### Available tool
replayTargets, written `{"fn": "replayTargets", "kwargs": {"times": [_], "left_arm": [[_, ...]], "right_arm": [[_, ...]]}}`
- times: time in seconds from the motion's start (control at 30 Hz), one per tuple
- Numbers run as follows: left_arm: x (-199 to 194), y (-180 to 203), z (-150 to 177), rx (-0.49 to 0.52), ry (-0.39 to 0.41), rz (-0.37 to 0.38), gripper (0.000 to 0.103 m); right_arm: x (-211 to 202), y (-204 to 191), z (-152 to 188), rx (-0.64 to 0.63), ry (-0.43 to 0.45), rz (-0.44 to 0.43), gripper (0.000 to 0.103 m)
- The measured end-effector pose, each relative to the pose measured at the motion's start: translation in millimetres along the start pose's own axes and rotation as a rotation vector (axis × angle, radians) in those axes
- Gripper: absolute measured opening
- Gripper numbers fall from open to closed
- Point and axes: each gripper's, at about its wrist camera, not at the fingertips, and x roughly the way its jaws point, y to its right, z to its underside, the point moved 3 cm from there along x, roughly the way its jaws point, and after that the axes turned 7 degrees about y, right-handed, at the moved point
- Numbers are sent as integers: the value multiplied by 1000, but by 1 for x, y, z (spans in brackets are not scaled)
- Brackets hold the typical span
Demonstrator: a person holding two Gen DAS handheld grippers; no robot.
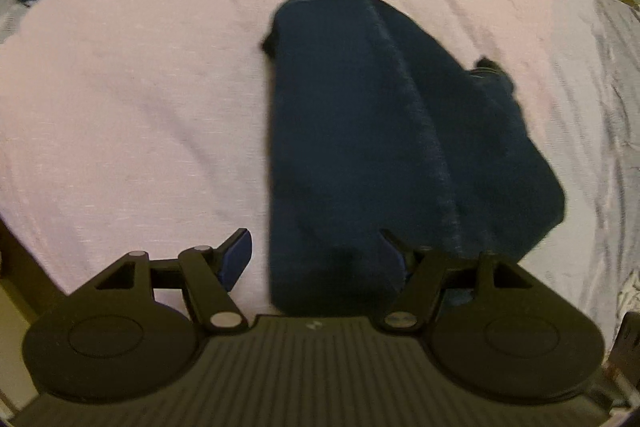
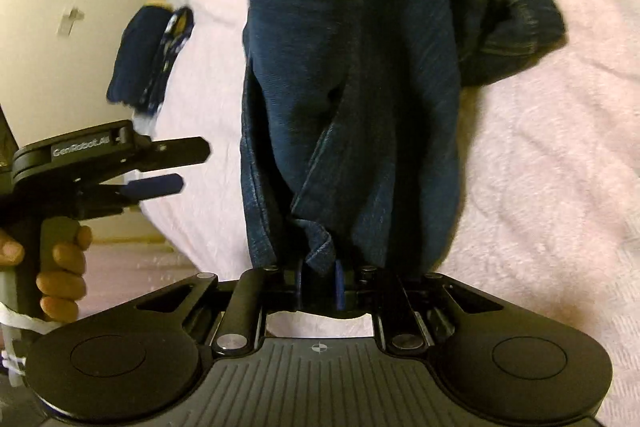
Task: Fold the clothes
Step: 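Grasp the jeans waistband with the right gripper and lift to unfold them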
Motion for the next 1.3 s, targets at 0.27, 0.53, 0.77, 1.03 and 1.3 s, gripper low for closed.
{"fn": "replayTargets", "kwargs": {"times": [0.27,0.53,0.77,1.03,1.3], "left_arm": [[27,29,-12,37,-1,-28,67],[25,20,-21,-2,-41,-15,67],[33,19,-23,-40,-91,34,68],[33,15,-28,-95,-165,105,71],[38,26,-19,-17,-180,82,64]], "right_arm": [[3,-6,2,-57,-12,1,15],[13,-29,13,-211,-42,-13,19],[23,-38,8,-251,-70,-7,20],[21,-40,9,-241,-75,-4,20],[14,-35,15,-230,-73,6,21]]}}
